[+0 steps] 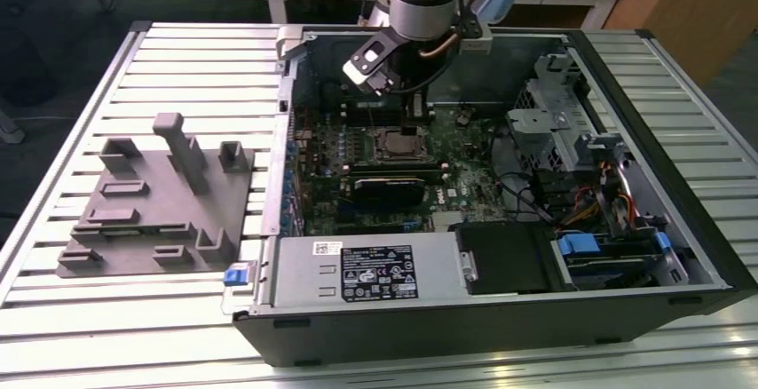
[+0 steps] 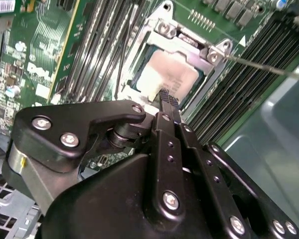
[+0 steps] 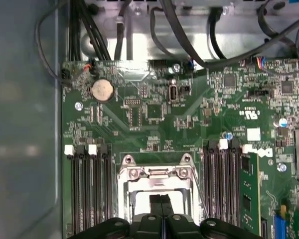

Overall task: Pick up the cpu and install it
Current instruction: 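Close the cpu cover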

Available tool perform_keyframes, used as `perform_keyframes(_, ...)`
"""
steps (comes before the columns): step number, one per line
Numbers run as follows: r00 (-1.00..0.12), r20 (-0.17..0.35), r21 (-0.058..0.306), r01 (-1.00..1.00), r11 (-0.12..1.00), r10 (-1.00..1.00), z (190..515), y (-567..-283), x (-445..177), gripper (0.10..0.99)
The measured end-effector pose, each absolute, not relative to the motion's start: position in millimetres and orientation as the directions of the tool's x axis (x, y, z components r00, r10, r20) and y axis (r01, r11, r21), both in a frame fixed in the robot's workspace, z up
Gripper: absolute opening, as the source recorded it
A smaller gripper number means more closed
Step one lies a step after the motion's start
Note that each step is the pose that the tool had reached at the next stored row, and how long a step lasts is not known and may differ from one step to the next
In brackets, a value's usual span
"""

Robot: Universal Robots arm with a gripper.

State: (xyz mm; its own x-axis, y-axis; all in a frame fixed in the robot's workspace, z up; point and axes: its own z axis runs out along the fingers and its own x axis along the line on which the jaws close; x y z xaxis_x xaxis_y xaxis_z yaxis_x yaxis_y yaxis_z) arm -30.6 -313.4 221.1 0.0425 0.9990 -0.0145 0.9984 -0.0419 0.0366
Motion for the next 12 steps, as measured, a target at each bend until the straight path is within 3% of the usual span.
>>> perform_keyframes(12, 0.048, -0.014, 0.037, 0.998, -0.047, 0.999, 217.9, -315.2, -41.6, 0.106)
